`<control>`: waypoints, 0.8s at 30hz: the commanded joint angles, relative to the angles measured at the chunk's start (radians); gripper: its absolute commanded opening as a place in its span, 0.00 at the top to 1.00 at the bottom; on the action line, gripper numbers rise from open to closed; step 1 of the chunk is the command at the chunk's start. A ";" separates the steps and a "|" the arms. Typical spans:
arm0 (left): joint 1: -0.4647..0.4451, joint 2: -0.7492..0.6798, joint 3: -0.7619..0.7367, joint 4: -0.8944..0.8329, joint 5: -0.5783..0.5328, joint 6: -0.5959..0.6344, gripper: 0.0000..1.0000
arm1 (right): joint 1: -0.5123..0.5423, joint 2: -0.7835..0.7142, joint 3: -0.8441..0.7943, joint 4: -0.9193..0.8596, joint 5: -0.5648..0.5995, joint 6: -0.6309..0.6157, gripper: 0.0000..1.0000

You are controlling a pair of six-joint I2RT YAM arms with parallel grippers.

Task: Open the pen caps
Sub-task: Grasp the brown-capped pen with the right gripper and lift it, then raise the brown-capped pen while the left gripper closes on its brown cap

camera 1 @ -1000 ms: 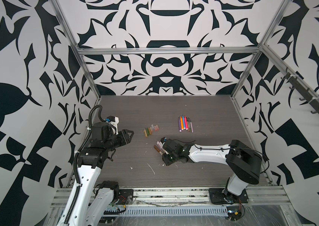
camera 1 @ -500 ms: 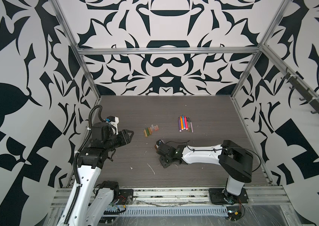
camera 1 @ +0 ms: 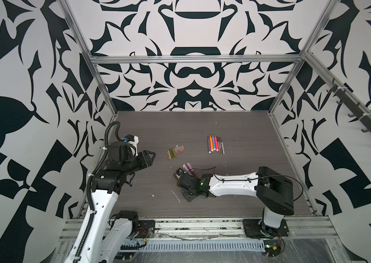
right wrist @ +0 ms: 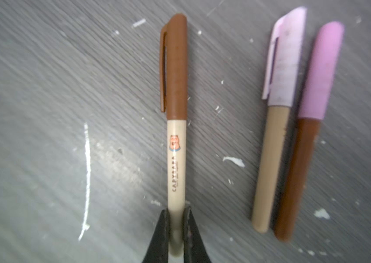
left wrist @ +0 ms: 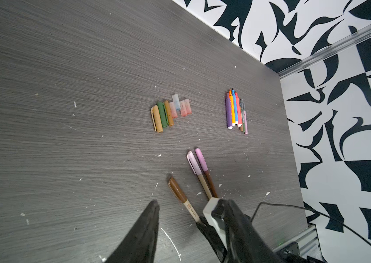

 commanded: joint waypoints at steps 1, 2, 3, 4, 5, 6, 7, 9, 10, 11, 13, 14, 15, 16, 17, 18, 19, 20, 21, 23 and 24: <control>0.003 0.021 -0.030 0.017 0.078 -0.063 0.50 | -0.002 -0.132 -0.008 0.013 -0.003 0.009 0.90; 0.002 0.029 -0.060 0.073 0.136 -0.113 0.51 | -0.003 -0.162 -0.019 0.013 0.006 0.012 0.91; -0.001 0.035 -0.095 0.140 0.183 -0.168 0.52 | -0.005 -0.188 -0.027 0.014 0.006 0.015 0.91; -0.010 0.042 -0.134 0.215 0.223 -0.227 0.52 | -0.010 -0.216 -0.040 0.017 0.007 0.022 0.91; -0.026 0.048 -0.169 0.286 0.236 -0.281 0.52 | -0.016 -0.244 -0.055 0.023 0.007 0.030 0.92; -0.047 0.052 -0.195 0.337 0.232 -0.315 0.51 | -0.021 -0.266 -0.065 0.028 0.007 0.036 0.92; -0.074 0.059 -0.217 0.388 0.218 -0.349 0.49 | -0.029 -0.289 -0.077 0.034 -0.003 0.044 0.92; -0.126 0.081 -0.246 0.466 0.195 -0.395 0.47 | -0.039 -0.324 -0.095 0.045 -0.026 0.057 0.93; -0.150 0.101 -0.255 0.507 0.195 -0.420 0.47 | -0.044 -0.342 -0.103 0.051 -0.036 0.065 0.93; -0.168 0.122 -0.262 0.548 0.199 -0.439 0.47 | -0.047 -0.358 -0.110 0.056 -0.046 0.071 0.93; -0.203 0.164 -0.271 0.607 0.203 -0.471 0.47 | -0.057 -0.384 -0.124 0.069 -0.065 0.083 0.94; -0.215 0.183 -0.273 0.635 0.202 -0.483 0.47 | -0.063 -0.396 -0.129 0.073 -0.074 0.088 0.94; -0.228 0.199 -0.273 0.655 0.201 -0.492 0.47 | -0.068 -0.406 -0.134 0.077 -0.084 0.092 0.94; -0.240 0.215 -0.274 0.675 0.199 -0.504 0.47 | -0.074 -0.417 -0.140 0.084 -0.096 0.098 0.94; -0.251 0.229 -0.277 0.689 0.193 -0.510 0.47 | -0.081 -0.428 -0.146 0.090 -0.106 0.103 0.95; -0.259 0.238 -0.277 0.699 0.190 -0.517 0.47 | -0.086 -0.435 -0.152 0.098 -0.114 0.109 0.95; -0.266 0.248 -0.279 0.712 0.185 -0.523 0.47 | -0.093 -0.443 -0.157 0.104 -0.124 0.116 0.95; -0.272 0.255 -0.283 0.726 0.184 -0.531 0.48 | -0.098 -0.450 -0.163 0.110 -0.132 0.123 0.95; -0.278 0.262 -0.286 0.739 0.185 -0.539 0.48 | -0.102 -0.453 -0.166 0.114 -0.137 0.128 0.95; -0.292 0.274 -0.293 0.764 0.183 -0.554 0.48 | -0.110 -0.458 -0.171 0.119 -0.151 0.136 0.95; -0.298 0.277 -0.293 0.769 0.180 -0.557 0.48 | -0.112 -0.460 -0.172 0.123 -0.154 0.137 0.95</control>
